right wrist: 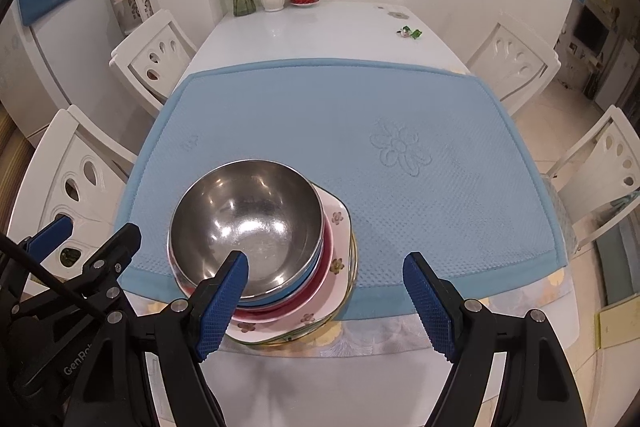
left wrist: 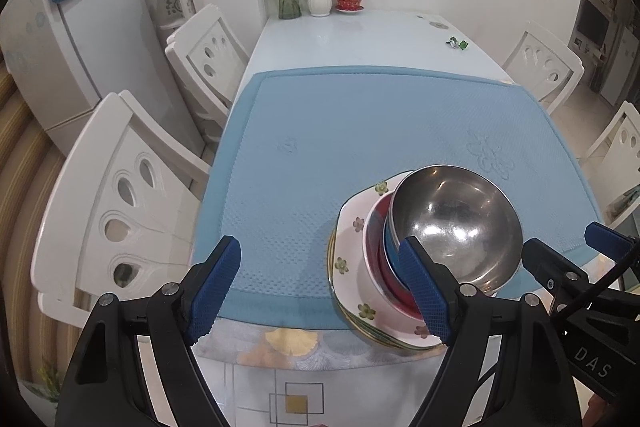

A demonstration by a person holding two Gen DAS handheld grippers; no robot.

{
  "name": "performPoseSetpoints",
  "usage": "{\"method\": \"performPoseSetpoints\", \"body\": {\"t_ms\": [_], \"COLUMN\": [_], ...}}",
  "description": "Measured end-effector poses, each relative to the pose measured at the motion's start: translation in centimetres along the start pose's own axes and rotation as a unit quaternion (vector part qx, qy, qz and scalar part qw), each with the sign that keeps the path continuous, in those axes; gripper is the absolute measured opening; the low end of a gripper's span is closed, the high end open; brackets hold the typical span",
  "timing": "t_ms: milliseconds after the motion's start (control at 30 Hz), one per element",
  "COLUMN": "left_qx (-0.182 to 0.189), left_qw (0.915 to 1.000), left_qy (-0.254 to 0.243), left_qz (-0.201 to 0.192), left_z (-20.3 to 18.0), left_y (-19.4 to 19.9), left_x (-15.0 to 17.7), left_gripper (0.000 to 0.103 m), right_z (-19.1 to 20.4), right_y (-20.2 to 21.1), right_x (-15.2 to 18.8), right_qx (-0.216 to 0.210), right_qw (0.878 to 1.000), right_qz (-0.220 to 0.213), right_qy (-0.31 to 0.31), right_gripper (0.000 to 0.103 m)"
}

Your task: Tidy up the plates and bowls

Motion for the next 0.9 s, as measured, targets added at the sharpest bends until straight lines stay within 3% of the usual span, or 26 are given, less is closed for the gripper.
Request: {"method": "performPoseSetpoints", "body": {"t_ms": [167,333,900], "left_qx": [-0.023,0.006,0.009], "left_qw": [0.9996,0.9999,0.9999], "left_qy": [-0.014,0.005,0.011], "left_qz": [-0.013,0.010,-0.009], "left_z": [0.2,0.3,0.7], "left_y": [-0.1,-1.0,-0.9], "left_x": [-0.3,-0.1,-1.4], "left_gripper": [0.080,0.080,0.080], "right_z": [0.3,0.5,0.8], "right_y": [-0.3,-0.5,-0.6], "right_x": [0.0,-0.3,-0.7], "right_qx": [0.001,-0.001,0.001], "right_qw": [1.000,1.000,1.000], "right_qz": [0.003,0.003,-0.001], "right_qy": [-0.003,-0.006,-0.009], "right_gripper": [0.078,0.078,0.078]}}
Point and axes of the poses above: each gripper's, at about its wrist camera, not at the fingertips, and y roughly against the way its jaws point, z to its left, x to its underside, the point moved 10 cm from there along -y, roughly the way its jaws point, and after that the axes turned 10 degrees about -x, right-handed, at the moved point
